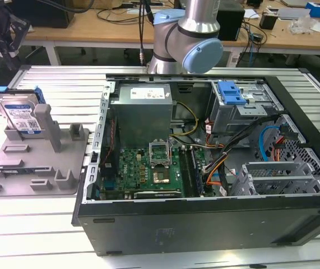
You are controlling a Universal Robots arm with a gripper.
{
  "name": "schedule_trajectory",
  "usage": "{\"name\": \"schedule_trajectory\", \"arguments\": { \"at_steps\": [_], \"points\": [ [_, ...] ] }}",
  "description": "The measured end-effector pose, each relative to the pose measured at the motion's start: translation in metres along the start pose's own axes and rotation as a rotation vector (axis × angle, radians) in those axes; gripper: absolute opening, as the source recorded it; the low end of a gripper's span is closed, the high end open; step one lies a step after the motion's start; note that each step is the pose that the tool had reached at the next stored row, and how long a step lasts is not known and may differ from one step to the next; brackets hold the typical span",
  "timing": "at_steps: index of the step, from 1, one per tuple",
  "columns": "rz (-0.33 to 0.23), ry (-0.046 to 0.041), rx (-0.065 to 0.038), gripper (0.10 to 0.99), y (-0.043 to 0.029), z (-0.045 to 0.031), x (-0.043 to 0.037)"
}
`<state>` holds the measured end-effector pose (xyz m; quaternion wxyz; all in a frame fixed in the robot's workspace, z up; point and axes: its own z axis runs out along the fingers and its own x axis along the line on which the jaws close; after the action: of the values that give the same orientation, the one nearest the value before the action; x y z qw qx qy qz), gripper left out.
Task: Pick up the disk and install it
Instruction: 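Pick up the disk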
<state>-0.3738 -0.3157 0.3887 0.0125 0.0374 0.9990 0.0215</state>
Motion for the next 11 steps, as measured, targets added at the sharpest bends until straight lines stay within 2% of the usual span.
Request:
{"name": "schedule_trajectory", "arguments": {
  "at_steps": [5, 7, 11],
  "points": [
    [0.0, 0.0004, 0.0, 0.106, 0.0, 0.0, 0.0],
    [-0.053, 0.0156, 0.0, 0.106, 0.0, 0.0, 0.0],
    [-0.15, 0.0313, -0.002, 0.106, 0.0, 0.0001, 0.0]
  ]
}}
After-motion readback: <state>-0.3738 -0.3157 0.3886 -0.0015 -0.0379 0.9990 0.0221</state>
